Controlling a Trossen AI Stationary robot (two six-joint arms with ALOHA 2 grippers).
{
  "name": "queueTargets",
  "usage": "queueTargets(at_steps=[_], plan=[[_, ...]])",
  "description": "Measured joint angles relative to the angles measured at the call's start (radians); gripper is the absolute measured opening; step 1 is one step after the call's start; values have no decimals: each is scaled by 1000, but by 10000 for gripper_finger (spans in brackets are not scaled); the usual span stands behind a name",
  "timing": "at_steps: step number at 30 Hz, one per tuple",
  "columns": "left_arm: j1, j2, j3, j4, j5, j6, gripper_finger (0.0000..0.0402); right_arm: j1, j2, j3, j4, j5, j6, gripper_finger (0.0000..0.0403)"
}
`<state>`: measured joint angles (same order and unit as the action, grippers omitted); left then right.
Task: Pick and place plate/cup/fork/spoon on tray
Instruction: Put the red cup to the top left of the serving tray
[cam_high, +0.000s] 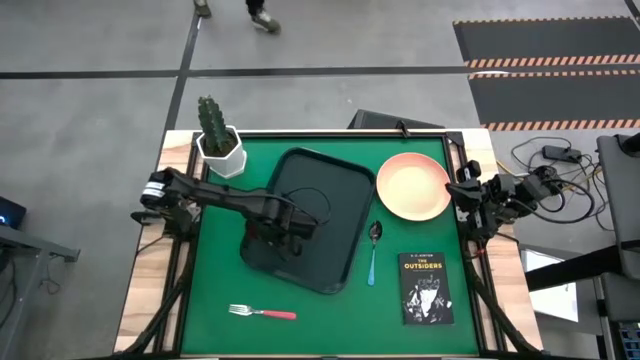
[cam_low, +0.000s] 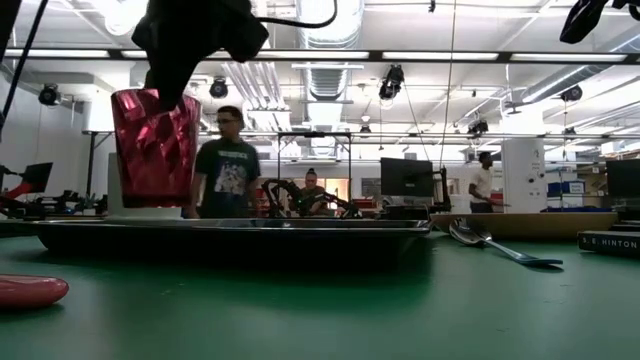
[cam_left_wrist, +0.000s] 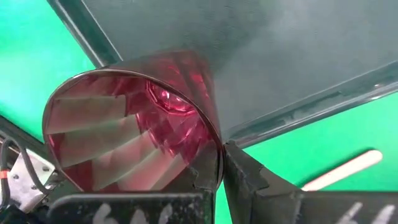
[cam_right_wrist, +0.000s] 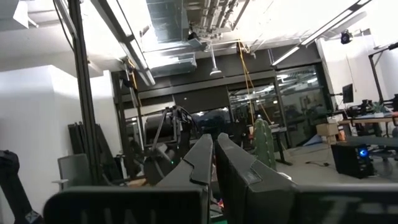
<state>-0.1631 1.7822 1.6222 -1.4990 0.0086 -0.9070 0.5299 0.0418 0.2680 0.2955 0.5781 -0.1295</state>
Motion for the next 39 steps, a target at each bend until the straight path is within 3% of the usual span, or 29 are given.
queueTargets(at_steps=[24,39], plan=[[-66,59,-18,76,24,-83,1,0,0,0,-3,0,0,9],[-67,59,-24,77,24,-105,53,0,0,-1,-3,0,-1,9]])
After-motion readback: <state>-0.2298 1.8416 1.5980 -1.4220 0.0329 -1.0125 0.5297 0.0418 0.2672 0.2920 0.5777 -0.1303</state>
